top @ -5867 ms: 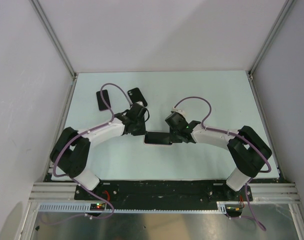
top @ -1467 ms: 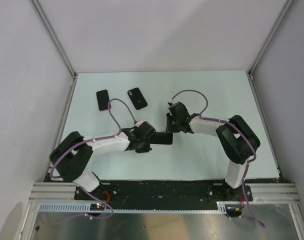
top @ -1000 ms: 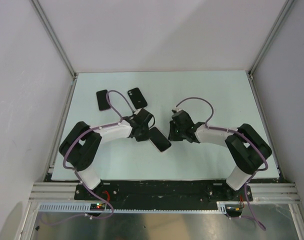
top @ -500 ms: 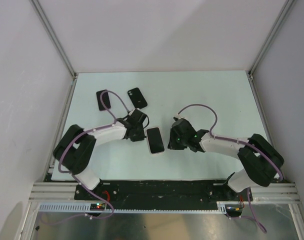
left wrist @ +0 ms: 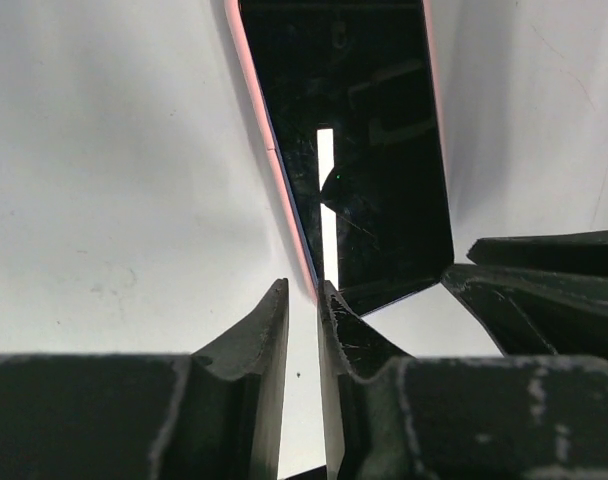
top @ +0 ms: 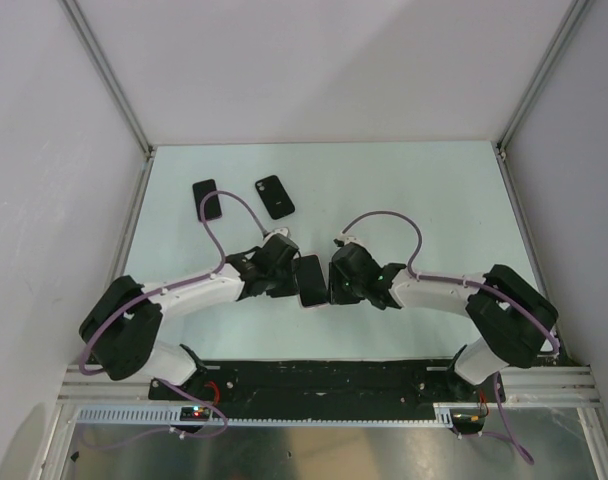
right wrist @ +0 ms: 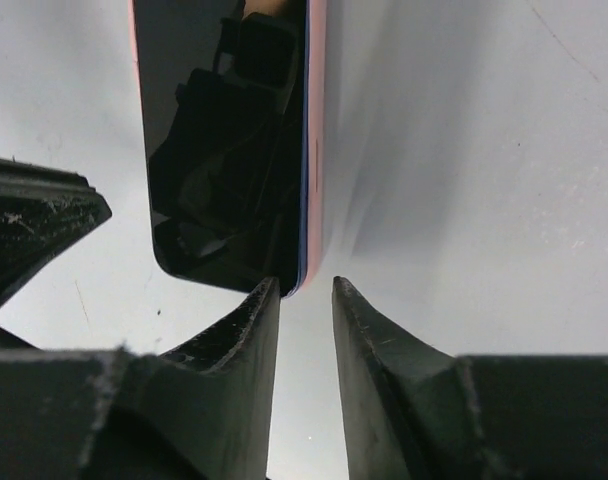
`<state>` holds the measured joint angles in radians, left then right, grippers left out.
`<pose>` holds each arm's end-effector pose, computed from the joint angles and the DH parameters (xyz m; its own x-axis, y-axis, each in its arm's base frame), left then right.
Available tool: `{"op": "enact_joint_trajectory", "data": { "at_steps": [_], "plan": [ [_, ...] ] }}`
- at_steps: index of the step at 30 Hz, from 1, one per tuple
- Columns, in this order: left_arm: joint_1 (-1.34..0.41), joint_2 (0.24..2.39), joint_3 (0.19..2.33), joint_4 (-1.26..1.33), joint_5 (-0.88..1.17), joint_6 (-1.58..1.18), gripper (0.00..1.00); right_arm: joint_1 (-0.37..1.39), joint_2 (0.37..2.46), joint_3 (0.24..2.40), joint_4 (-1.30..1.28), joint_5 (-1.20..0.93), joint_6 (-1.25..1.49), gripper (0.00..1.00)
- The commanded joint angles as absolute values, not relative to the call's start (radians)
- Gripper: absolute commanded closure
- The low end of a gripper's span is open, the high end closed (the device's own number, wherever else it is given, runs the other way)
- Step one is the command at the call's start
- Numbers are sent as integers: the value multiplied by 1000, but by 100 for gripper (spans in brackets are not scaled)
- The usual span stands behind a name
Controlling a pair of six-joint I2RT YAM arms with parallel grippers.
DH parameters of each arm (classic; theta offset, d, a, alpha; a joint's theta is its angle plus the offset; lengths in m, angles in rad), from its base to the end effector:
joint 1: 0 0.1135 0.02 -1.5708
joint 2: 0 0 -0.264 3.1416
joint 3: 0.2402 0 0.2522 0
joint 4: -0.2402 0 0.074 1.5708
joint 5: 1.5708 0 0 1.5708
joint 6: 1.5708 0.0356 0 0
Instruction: Put the phone into the phone case
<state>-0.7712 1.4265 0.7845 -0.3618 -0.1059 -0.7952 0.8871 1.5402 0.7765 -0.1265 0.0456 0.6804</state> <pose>0.1983 -0.1875 0.1838 -0.8893 -0.1257 -0.4397 0.0249 0.9467 -0.3211 0.1903 0.2310 0.1661 -0.8574 -0.0574 -0.5114 -0.2790 0.8868 0.3683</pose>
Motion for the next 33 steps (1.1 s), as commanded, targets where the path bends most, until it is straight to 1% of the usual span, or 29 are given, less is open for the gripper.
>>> {"op": "enact_joint_trajectory", "data": {
  "at_steps": [1, 3, 5, 12, 18, 22, 33],
  "plan": [
    [-783, 1409, 780, -333, -104, -832, 79, 888, 1567, 841, -112, 93, 669, 72],
    [-787, 1421, 781, -328, -103, -833, 80, 889, 1579, 853, -115, 97, 670, 77],
    [-787, 1432, 782, -323, -100, -832, 80, 891, 1590, 860, -115, 97, 670, 79],
    [-789, 1475, 799, -308, -79, -828, 83, 898, 1618, 874, -136, 99, 675, 83],
    [-789, 1502, 806, -296, -68, -828, 84, 906, 1629, 875, -168, 113, 682, 84],
    [-790, 1527, 809, -286, -62, -830, 87, 919, 1634, 874, -177, 106, 685, 88],
    [-795, 1549, 819, -282, -58, -834, 92, 944, 1638, 874, -217, 80, 689, 81]
  ]
}}
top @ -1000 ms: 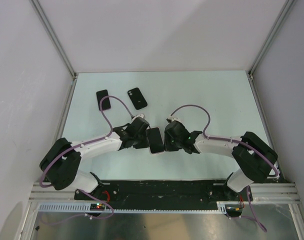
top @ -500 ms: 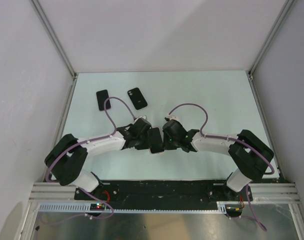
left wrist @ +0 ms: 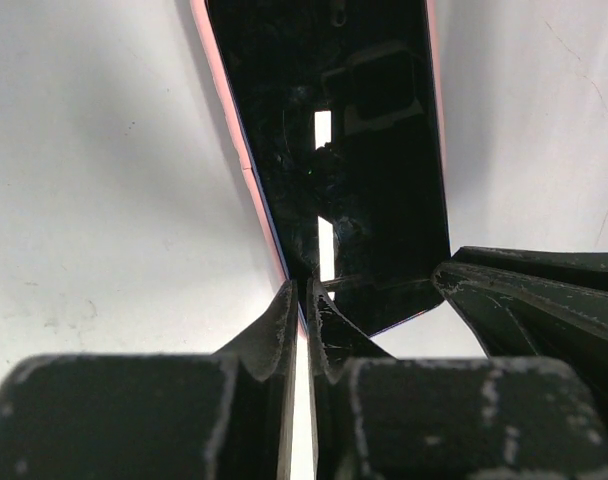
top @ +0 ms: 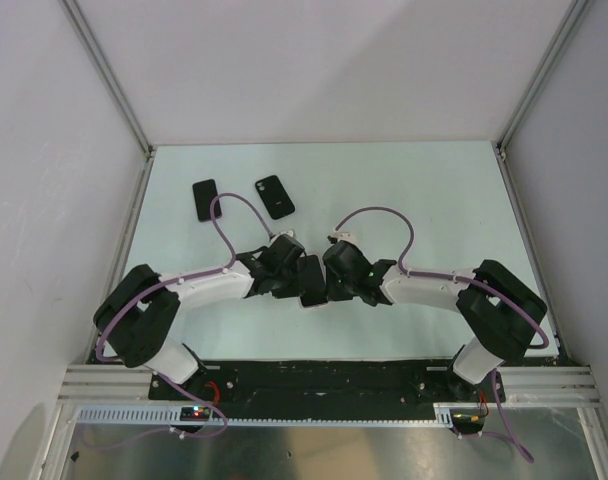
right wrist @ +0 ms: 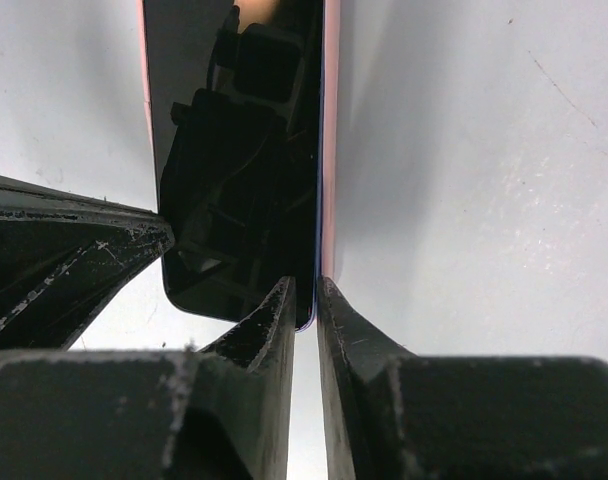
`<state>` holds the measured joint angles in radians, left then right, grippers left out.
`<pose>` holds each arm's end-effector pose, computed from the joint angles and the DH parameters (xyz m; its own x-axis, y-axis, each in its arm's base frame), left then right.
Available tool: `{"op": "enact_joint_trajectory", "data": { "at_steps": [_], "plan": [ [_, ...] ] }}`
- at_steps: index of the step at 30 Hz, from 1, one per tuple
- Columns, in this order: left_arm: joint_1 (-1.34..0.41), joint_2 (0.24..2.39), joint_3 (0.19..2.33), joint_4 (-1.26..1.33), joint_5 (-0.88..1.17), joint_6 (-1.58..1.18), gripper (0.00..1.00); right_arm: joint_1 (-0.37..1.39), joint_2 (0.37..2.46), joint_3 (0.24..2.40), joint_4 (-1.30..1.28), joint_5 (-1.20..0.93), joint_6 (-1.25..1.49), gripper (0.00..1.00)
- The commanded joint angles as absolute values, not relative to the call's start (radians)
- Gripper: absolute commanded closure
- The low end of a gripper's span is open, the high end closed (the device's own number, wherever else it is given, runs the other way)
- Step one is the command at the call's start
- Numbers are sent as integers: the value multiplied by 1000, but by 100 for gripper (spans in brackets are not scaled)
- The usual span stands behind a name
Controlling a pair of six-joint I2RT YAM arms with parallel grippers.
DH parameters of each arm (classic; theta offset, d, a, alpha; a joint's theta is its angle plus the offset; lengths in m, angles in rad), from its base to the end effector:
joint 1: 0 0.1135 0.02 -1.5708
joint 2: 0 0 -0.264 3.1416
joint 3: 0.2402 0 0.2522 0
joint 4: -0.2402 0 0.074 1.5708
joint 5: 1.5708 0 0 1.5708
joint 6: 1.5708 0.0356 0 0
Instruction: Put the phone into the phone case
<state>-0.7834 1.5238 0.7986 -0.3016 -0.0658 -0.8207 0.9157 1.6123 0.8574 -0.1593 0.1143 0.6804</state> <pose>0.2053 -0.2012 0.1659 -0.9108 -0.1232 -0.3940 0.0201 0.9401 -0.3403 0.1965 0.2491 0.1665 -0.8440 -0.0727 -0.5313 -0.2758 0.9085 0.3138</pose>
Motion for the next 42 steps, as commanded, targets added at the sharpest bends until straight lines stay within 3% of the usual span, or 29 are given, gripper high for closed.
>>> {"op": "enact_joint_trajectory", "data": {
  "at_steps": [1, 8, 11, 18, 25, 42],
  "plan": [
    [-796, 1548, 818, -283, -58, -834, 92, 945, 1637, 874, -221, 80, 690, 81],
    [-796, 1539, 813, -283, -60, -832, 91, 949, 1633, 868, -229, 65, 694, 69],
    [-796, 1533, 809, -283, -64, -831, 87, 948, 1631, 866, -224, 58, 697, 68],
    [-801, 1534, 799, -282, -64, -835, 83, 947, 1642, 865, -208, 46, 705, 81],
    [-820, 1550, 796, -276, -67, -849, 87, 954, 1670, 864, -192, 31, 717, 92],
    [-830, 1603, 802, -256, -58, -858, 91, 1004, 1790, 800, -119, 24, 777, 95]
  ]
}}
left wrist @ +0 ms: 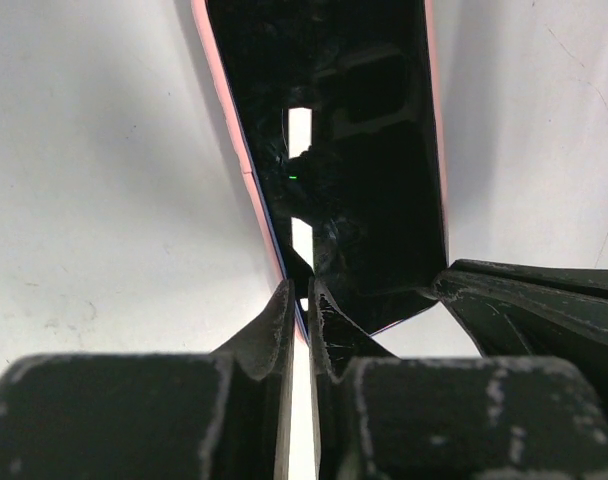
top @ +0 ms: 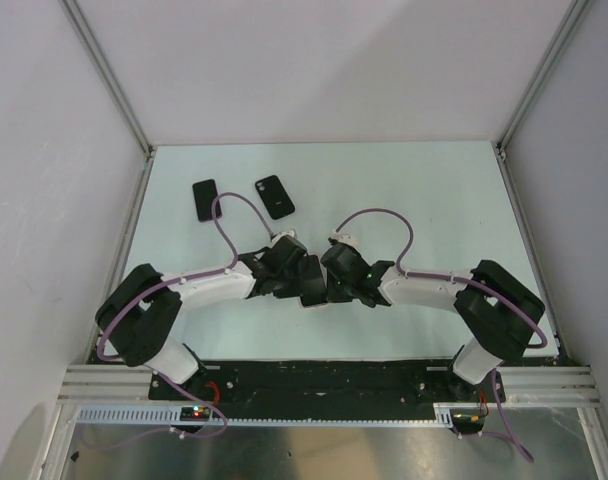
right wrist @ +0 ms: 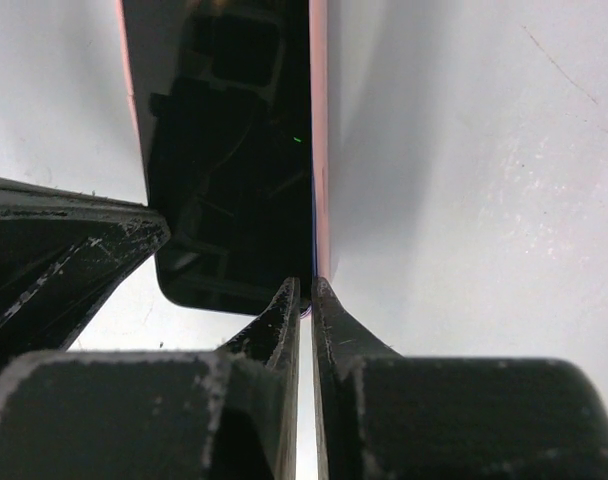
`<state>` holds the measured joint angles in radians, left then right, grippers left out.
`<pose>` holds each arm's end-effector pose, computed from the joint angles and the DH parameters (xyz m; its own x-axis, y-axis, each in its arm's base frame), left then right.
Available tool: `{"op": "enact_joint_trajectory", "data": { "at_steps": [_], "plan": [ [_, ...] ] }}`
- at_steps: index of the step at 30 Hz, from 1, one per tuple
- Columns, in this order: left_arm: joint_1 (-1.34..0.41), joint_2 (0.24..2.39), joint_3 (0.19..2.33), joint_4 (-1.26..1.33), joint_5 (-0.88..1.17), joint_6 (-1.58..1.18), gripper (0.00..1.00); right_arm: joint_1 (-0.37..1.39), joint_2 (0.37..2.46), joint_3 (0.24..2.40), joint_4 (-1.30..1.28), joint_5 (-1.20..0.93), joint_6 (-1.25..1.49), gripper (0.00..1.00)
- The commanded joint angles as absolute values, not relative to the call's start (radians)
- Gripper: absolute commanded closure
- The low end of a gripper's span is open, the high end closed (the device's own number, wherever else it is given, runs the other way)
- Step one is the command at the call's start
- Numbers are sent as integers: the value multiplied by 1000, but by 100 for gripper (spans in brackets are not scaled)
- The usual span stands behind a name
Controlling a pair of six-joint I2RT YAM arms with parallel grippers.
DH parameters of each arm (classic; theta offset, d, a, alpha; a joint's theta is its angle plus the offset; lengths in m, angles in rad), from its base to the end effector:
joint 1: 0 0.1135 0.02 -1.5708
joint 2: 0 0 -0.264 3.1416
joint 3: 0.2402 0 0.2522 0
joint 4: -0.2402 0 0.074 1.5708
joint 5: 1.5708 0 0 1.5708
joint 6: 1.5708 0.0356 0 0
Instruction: Put the phone into the phone case
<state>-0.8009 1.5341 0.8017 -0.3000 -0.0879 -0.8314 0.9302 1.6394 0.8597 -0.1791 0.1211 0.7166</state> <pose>0.2032 -0.2051 0.1642 -0.9080 -0.1208 -0.4012 0.0193 0.9445 -0.3281 0.1931 0.2518 0.1578 -0.8644 -0.0686 -0.4982 -0.2475 0.9204 0.3028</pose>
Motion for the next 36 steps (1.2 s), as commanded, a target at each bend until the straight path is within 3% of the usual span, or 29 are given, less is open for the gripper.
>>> {"op": "enact_joint_trajectory", "data": {
  "at_steps": [1, 14, 25, 36],
  "plan": [
    [-830, 1607, 805, -255, -57, -858, 91, 1009, 1796, 799, -122, 33, 780, 96],
    [-830, 1637, 815, -251, -52, -852, 91, 1044, 1821, 828, -213, 169, 762, 100],
    [-830, 1638, 804, -252, -62, -854, 90, 1060, 1823, 865, -246, 208, 725, 94],
    [-820, 1597, 810, -267, -70, -840, 89, 982, 1652, 858, -272, 207, 698, 86]
  ]
}}
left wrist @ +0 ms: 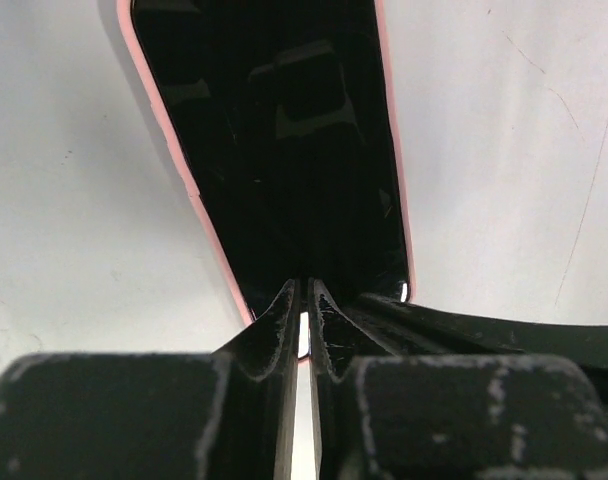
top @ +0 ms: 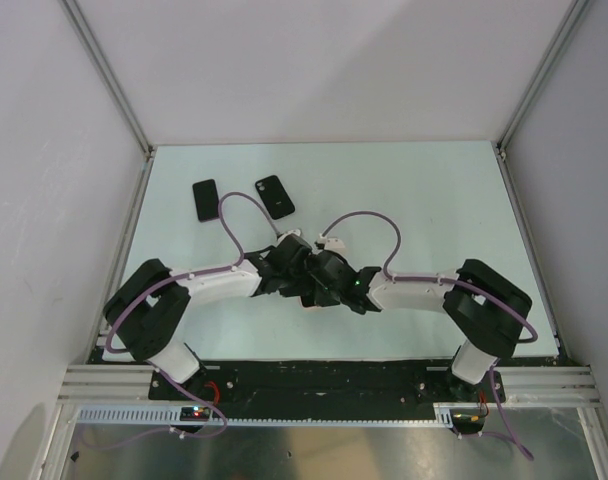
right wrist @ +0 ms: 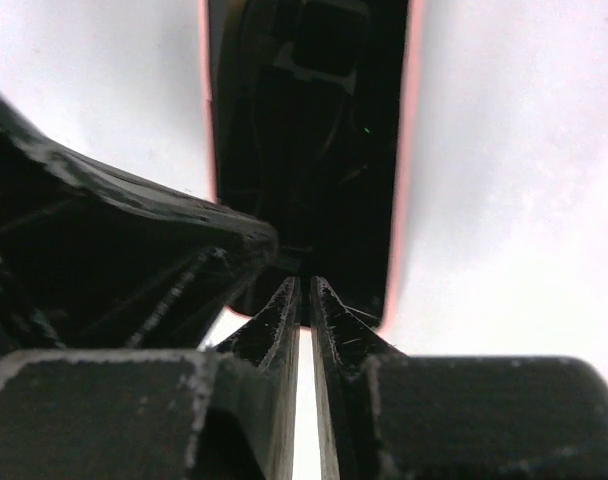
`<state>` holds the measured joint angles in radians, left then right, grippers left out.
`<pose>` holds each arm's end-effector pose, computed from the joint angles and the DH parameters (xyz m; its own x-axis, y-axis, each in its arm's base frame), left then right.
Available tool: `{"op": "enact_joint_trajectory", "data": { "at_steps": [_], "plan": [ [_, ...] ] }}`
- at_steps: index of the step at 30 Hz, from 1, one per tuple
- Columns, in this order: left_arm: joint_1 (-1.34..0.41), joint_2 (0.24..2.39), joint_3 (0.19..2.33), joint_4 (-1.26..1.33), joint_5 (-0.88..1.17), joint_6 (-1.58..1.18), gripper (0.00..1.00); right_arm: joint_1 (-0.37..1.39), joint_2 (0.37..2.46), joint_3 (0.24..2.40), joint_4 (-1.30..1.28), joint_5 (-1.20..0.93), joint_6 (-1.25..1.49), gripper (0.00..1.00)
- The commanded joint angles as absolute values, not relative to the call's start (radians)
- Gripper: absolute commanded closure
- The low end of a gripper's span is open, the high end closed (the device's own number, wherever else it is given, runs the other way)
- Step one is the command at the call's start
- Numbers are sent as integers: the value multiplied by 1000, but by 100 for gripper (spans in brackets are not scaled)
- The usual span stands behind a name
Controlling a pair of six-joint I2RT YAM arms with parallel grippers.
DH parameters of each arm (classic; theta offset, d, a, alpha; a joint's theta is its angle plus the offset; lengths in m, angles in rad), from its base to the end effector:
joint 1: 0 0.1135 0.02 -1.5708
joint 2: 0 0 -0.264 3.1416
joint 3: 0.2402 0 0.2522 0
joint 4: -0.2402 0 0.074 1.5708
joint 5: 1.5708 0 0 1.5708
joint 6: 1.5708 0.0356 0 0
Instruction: Put the phone into the phone case
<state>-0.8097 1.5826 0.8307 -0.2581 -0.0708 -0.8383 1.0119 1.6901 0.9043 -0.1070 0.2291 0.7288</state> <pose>0.2096 -0.2164 0.1613 -0.9083 -0.1217 -0.4002 0.0314 0.9342 -0.3554 0.1846 0.2799 0.1601 -0.8077 -0.0682 -0.5857 -0.2846 0.9151 0.2858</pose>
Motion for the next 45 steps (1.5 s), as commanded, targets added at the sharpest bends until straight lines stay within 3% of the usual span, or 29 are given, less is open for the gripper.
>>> {"op": "enact_joint_trajectory", "data": {
  "at_steps": [1, 5, 10, 14, 19, 30, 37, 40, 45],
  "plan": [
    [-816, 1588, 812, -269, -70, -836, 88, 977, 1631, 854, -272, 208, 697, 85],
    [-785, 1543, 835, -294, -74, -811, 86, 958, 1536, 818, -260, 217, 710, 75],
    [-732, 1466, 839, -333, -100, -793, 78, 948, 1513, 792, -190, 218, 666, 40],
    [-674, 1381, 803, -347, -118, -794, 62, 947, 1562, 808, -101, 202, 596, 16],
    [-604, 1296, 770, -367, -118, -769, 51, 960, 1653, 891, -66, 194, 527, 3],
    [-556, 1245, 749, -386, -100, -736, 49, 993, 1811, 1035, -102, 197, 523, 1],
    [-549, 1239, 749, -387, -92, -728, 49, 1050, 1959, 1226, -376, 405, 535, 1],
    [-541, 1233, 748, -388, -89, -723, 49, 1068, 1996, 1263, -444, 459, 546, 4],
    [-517, 1234, 756, -389, -81, -723, 49, 1054, 1985, 1233, -469, 492, 570, 20]
  ]
}}
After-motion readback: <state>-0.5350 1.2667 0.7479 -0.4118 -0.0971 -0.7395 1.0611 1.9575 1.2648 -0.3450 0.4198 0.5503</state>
